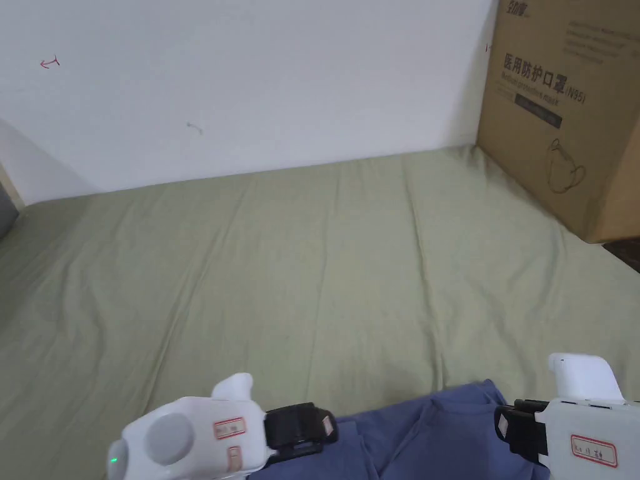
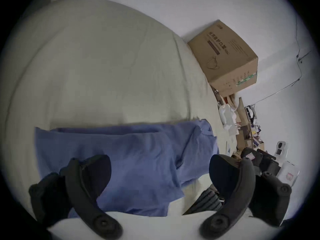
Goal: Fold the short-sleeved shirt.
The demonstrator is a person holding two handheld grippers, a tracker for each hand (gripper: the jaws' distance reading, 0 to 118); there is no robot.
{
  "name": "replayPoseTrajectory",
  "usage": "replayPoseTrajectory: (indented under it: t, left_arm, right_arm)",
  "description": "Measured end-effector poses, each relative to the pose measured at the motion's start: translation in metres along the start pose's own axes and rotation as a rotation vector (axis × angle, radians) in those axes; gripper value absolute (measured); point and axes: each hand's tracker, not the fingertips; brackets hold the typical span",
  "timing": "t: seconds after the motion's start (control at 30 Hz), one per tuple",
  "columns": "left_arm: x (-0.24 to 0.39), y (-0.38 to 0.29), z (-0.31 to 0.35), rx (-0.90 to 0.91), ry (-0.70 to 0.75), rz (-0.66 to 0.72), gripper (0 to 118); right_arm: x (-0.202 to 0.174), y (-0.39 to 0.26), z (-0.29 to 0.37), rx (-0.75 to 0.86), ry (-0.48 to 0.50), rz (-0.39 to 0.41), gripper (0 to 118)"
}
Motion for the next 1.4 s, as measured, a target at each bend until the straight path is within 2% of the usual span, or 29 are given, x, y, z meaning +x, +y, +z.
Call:
replayPoseTrajectory:
  t: [0.03,0.1,0.13,0.23,0.37,0.5,0.57,0.67,0.8,0.9,0.93,0.97,1.0,1.03,1.07,1.1,1.2,1.3,1.33,1.37,1.4]
  left_arm:
    - [-0.004,-0.002,0.011,0.026,0.013,-0.023,82]
    - [-0.005,-0.007,0.022,0.033,0.084,-0.078,9]
    - [-0.003,-0.009,0.023,0.005,0.118,-0.118,1]
    - [0.008,-0.013,0.009,-0.060,0.064,-0.187,1]
    - [0.030,-0.020,-0.039,-0.140,0.010,-0.187,1]
    - [0.037,-0.035,-0.109,-0.266,-0.026,-0.114,1]
    - [0.031,-0.043,-0.127,-0.277,-0.171,0.007,1]
    - [0.015,-0.042,-0.110,-0.220,-0.214,0.115,1]
    - [-0.015,-0.032,-0.033,-0.045,-0.223,0.080,1]
    - [-0.055,-0.021,0.032,0.082,-0.212,0.109,1]
    - [-0.074,-0.019,0.050,0.106,-0.223,0.141,5]
    - [-0.089,-0.017,0.063,0.127,-0.236,0.169,22]
    - [-0.106,-0.016,0.074,0.133,-0.227,0.191,56]
    - [-0.117,-0.017,0.079,0.122,-0.197,0.215,109]
    - [-0.130,-0.022,0.083,0.108,-0.152,0.224,118]
    - [-0.141,-0.023,0.081,0.166,-0.187,0.230,117]
    - [-0.170,-0.033,0.061,0.108,-0.271,0.341,118]
    - [-0.192,-0.050,0.007,-0.035,-0.451,0.469,118]
    - [-0.200,-0.049,0.000,-0.050,-0.535,0.488,118]
    - [-0.195,-0.044,-0.006,0.024,-0.622,0.446,118]
    - [-0.190,-0.038,-0.016,0.025,-0.660,0.426,118]
  right_arm:
    - [0.001,0.000,-0.001,0.000,0.004,0.000,0]
    - [0.001,0.001,-0.005,0.001,0.008,0.001,0]
    - [0.002,0.001,-0.006,0.003,0.009,0.000,0]
    - [0.003,0.003,-0.007,0.010,0.014,-0.009,0]
    - [0.004,0.005,-0.006,0.006,0.013,-0.002,0]
    - [0.006,0.006,0.001,0.012,-0.006,0.010,0]
    - [0.007,0.007,0.002,0.012,-0.013,0.003,0]
    - [0.008,0.006,0.005,0.011,-0.014,-0.002,0]
    - [0.004,0.006,0.007,0.009,-0.016,0.019,0]
    - [0.001,0.006,0.005,0.009,-0.010,0.022,0]
    - [-0.001,0.005,0.004,0.006,-0.006,0.022,0]
    - [-0.003,0.005,0.002,0.004,-0.003,0.022,0]
    - [-0.005,0.005,0.001,0.001,-0.001,0.024,0]
    - [-0.007,0.005,0.000,-0.003,0.002,0.028,0]
    - [-0.010,0.004,-0.002,-0.008,0.003,0.034,0]
    - [-0.012,0.004,-0.002,-0.011,0.004,0.038,0]
    - [-0.016,0.005,-0.005,-0.031,0.006,0.052,0]
    - [-0.018,0.009,-0.004,-0.041,-0.013,0.063,0]
    - [-0.017,0.010,-0.004,-0.046,-0.011,0.058,0]
    - [-0.015,0.012,-0.004,-0.053,-0.003,0.044,0]
    - [-0.013,0.013,-0.005,-0.062,0.006,0.023,0]
